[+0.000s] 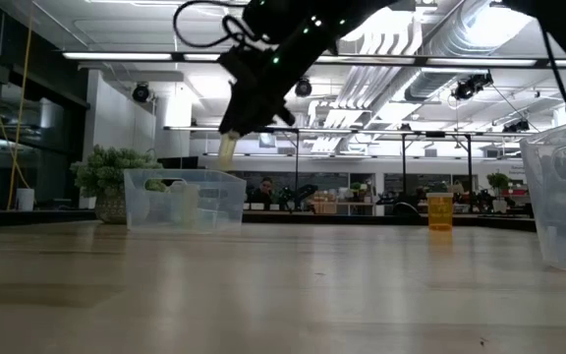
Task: Pick and place medicine bottles into bin by pill shape (circle, oval)
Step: Put the yellow tablet bottle into the top transparent bin
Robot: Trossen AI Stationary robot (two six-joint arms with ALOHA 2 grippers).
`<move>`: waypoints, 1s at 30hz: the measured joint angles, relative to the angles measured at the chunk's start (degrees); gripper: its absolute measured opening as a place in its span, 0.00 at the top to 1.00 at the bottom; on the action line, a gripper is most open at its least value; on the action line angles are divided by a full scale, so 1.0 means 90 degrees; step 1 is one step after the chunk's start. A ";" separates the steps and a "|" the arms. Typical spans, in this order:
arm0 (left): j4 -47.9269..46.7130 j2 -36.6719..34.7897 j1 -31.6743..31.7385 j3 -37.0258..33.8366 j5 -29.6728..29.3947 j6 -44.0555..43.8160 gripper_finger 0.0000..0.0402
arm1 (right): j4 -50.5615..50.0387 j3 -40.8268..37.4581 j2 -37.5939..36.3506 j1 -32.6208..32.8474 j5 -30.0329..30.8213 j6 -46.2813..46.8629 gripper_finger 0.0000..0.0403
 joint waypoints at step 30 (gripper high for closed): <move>0.0002 0.0000 0.0000 0.0002 0.0026 0.0000 0.37 | -0.0159 0.0206 0.0669 0.0003 -0.0201 0.0271 0.74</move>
